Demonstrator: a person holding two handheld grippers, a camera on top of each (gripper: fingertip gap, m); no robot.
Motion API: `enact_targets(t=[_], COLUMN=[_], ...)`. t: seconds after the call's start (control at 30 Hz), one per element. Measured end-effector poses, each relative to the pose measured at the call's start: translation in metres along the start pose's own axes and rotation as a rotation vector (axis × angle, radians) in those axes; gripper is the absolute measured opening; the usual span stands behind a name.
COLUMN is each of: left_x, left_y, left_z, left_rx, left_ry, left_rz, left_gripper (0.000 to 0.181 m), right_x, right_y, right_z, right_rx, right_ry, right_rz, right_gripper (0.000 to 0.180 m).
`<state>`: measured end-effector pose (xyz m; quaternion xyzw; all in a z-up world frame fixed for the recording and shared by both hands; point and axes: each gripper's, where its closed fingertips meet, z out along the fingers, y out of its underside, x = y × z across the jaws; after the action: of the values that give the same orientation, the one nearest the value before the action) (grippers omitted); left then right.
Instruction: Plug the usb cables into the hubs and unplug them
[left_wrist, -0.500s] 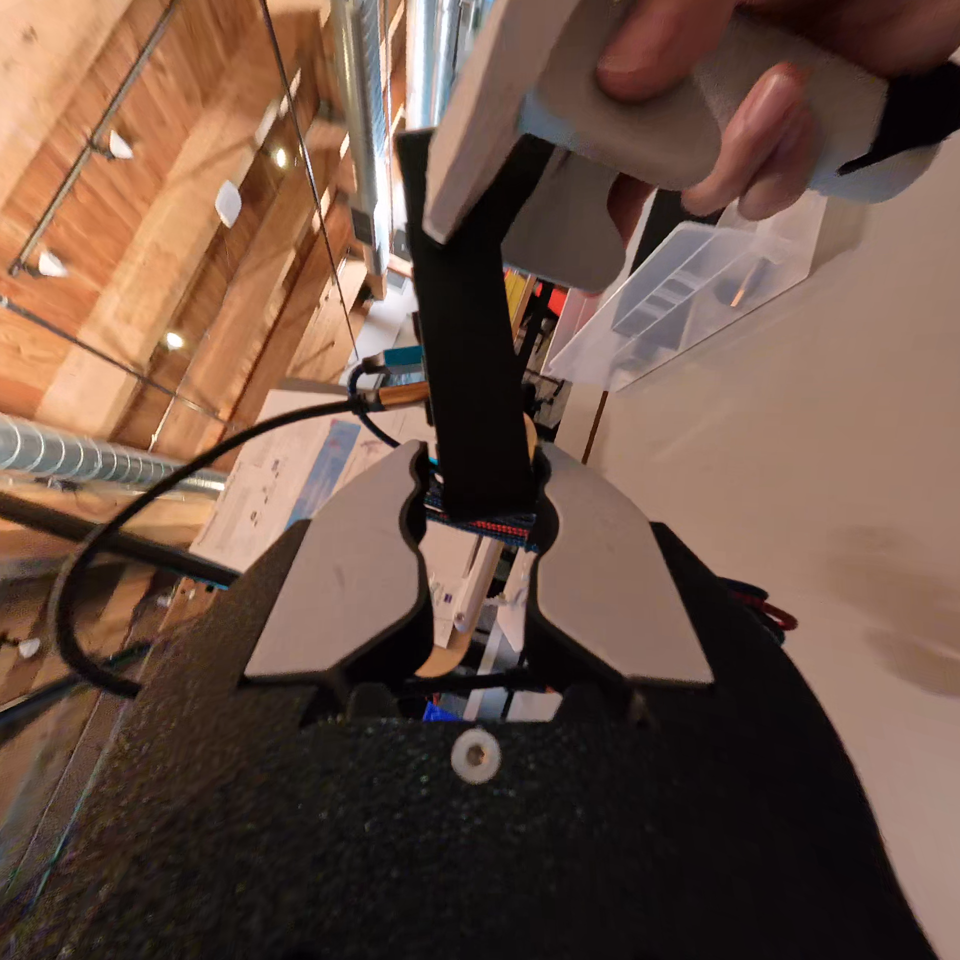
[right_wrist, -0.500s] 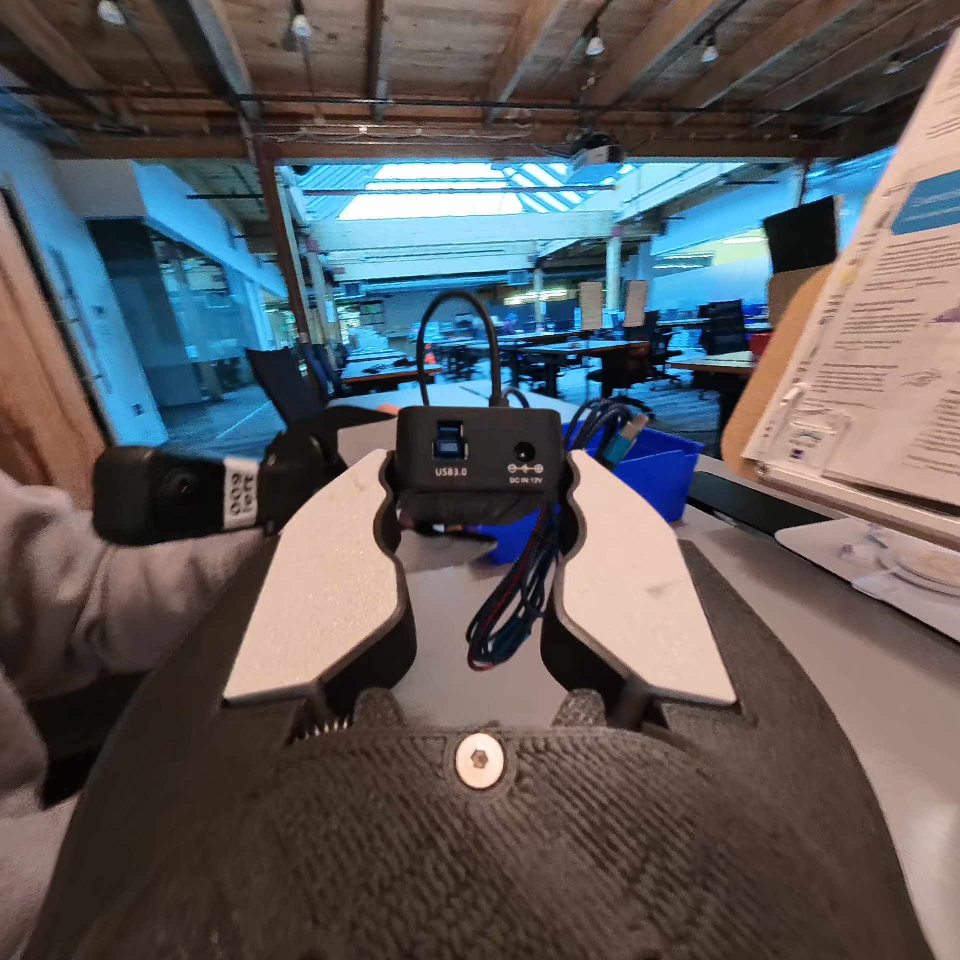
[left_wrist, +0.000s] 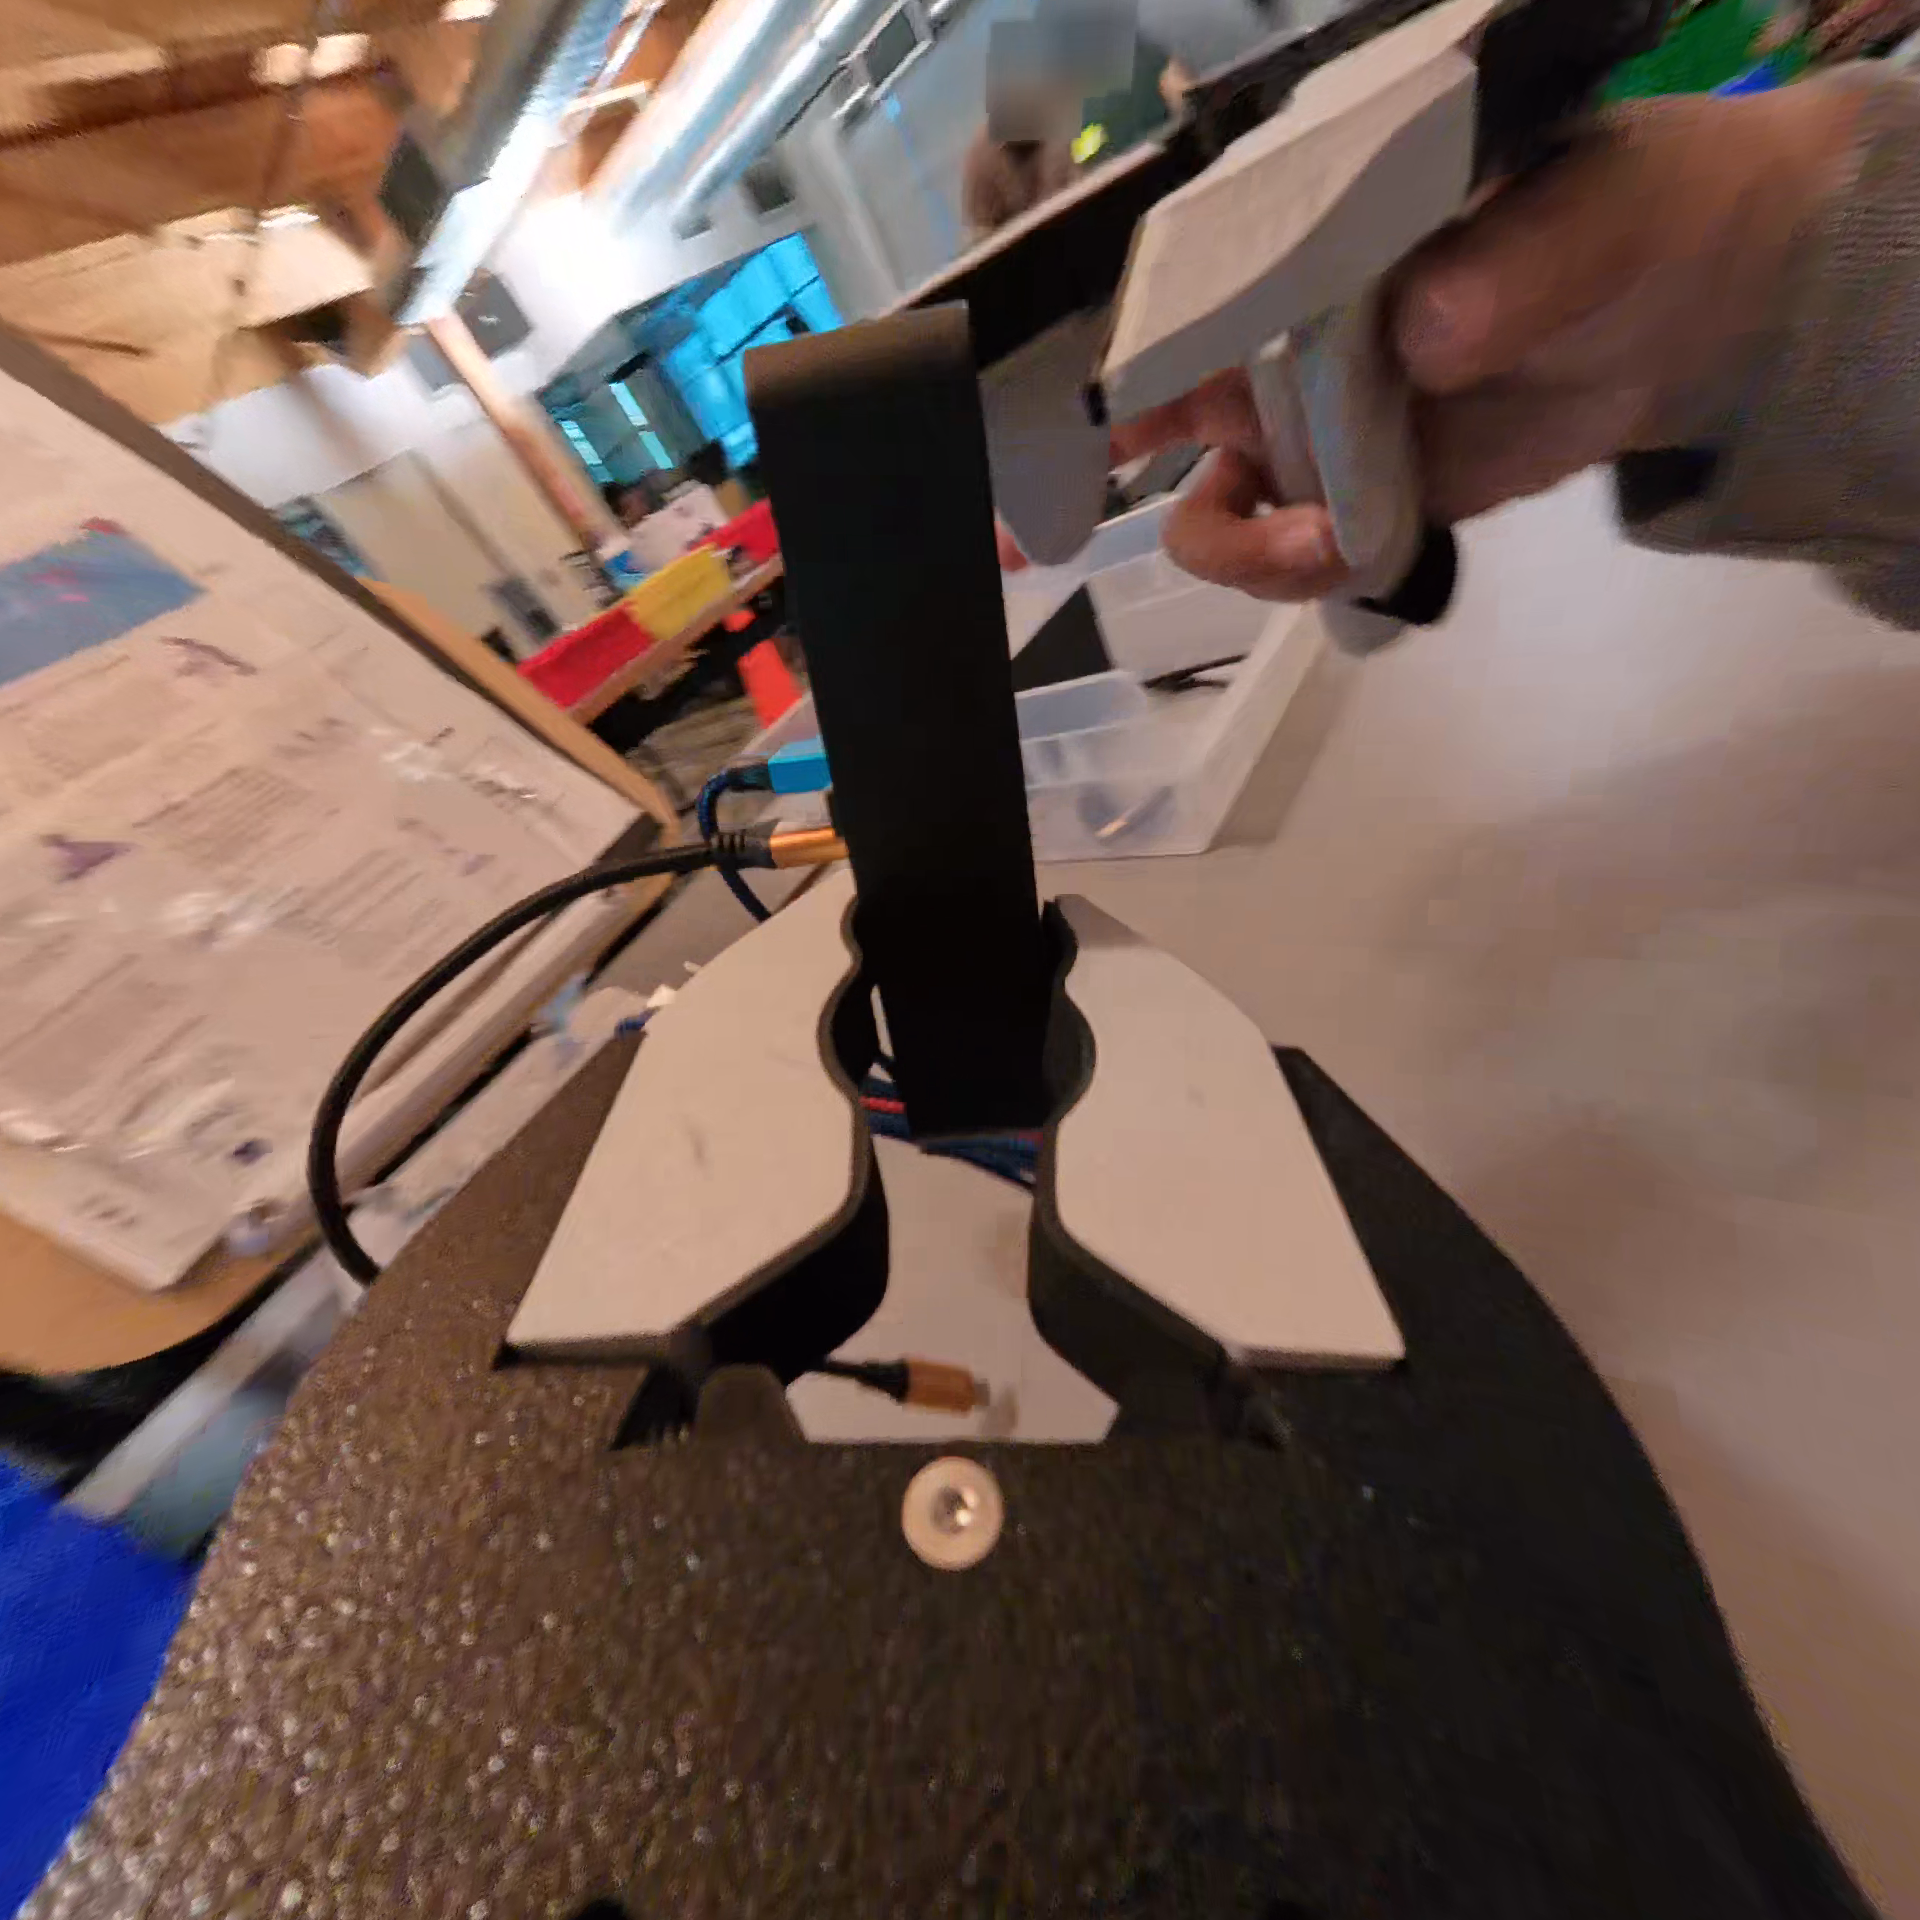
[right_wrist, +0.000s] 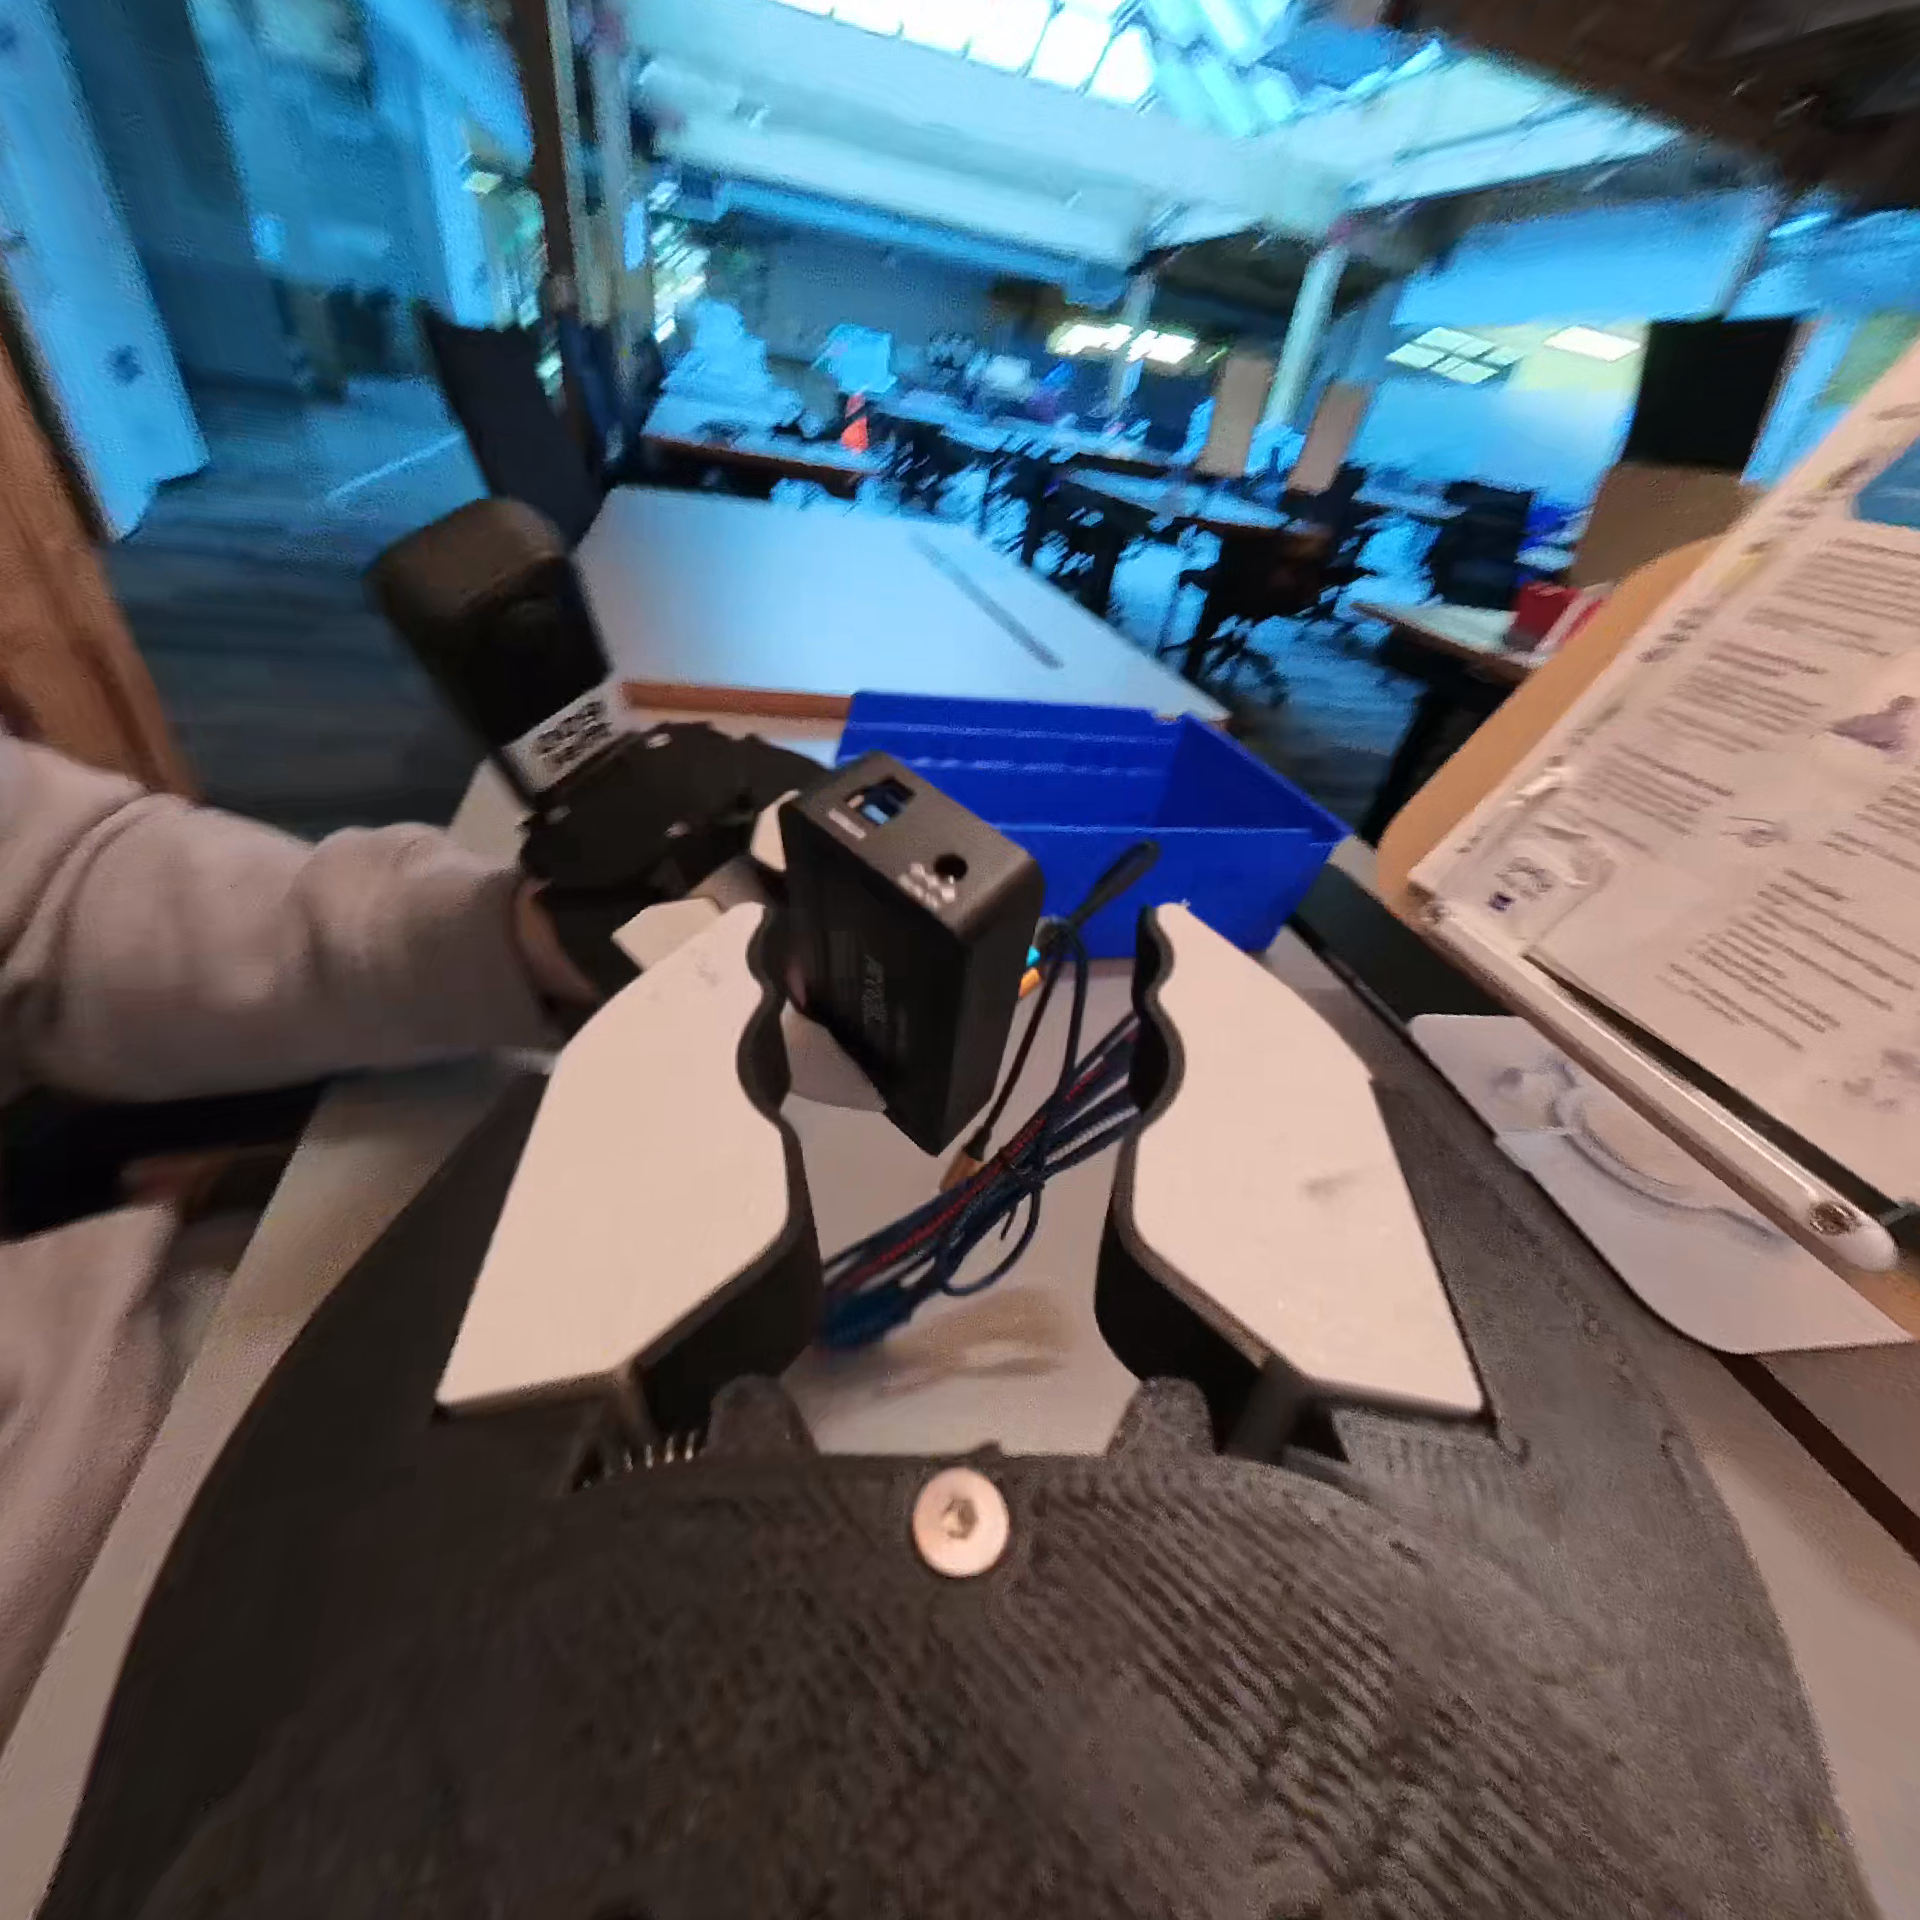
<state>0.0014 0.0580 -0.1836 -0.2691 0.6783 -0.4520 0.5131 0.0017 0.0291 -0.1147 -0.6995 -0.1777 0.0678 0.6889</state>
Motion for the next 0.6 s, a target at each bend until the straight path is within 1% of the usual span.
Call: enact_targets(t=[0.03, 0.1, 0.17, 0.2, 0.23, 0.3, 0.33, 0.43, 0.5, 0.53, 0.6], left_x=[0.002, 0.01, 0.016, 0.019, 0.022, 0.027, 0.027, 0.02, 0.014, 0.008, -0.011], left_y=[0.001, 0.003, 0.005, 0.006, 0.008, 0.012, 0.014, 0.023, 0.031, 0.033, 0.032], left_z=[0.0, -0.002, -0.004, -0.004, -0.004, -0.005, -0.005, -0.007, -0.006, -0.004, -0.001], left_rx=[0.01, 0.042, 0.052, 0.048, 0.039, 0.017, 0.011, -0.02, -0.061, -0.073, -0.081], left_ry=[0.044, 0.142, 0.212, 0.241, 0.273, 0.315, 0.316, 0.285, 0.253, 0.199, 0.032], left_rz=[-0.013, -0.007, -0.01, -0.003, 0.003, 0.01, 0.008, -0.003, -0.01, -0.015, -0.047], left_gripper=[0.028, 0.028, 0.028, 0.028, 0.028, 0.029, 0.028, 0.028, 0.033, 0.037, 0.048], right_x=[-0.001, -0.012, -0.017, -0.024, -0.025, -0.031, -0.031, -0.03, -0.025, -0.017, -0.002], right_y=[-0.003, 0.003, 0.022, 0.027, 0.027, 0.027, 0.029, 0.033, 0.037, 0.035, 0.027], right_z=[-0.001, 0.0, 0.003, 0.004, 0.008, 0.013, 0.015, 0.027, 0.034, 0.039, 0.049], right_rx=[-0.037, -0.175, -0.363, -0.418, -0.432, -0.467, -0.498, -0.507, -0.531, -0.528, -0.479], right_ry=[-0.044, -0.19, -0.271, -0.324, -0.331, -0.373, -0.37, -0.307, -0.232, -0.154, 0.001], right_rz=[-0.008, -0.054, -0.129, -0.182, -0.241, -0.294, -0.291, -0.269, -0.273, -0.247, -0.153], right_gripper=[0.065, 0.054, 0.057, 0.045, 0.032, 0.027, 0.027, 0.027, 0.027, 0.027, 0.027])
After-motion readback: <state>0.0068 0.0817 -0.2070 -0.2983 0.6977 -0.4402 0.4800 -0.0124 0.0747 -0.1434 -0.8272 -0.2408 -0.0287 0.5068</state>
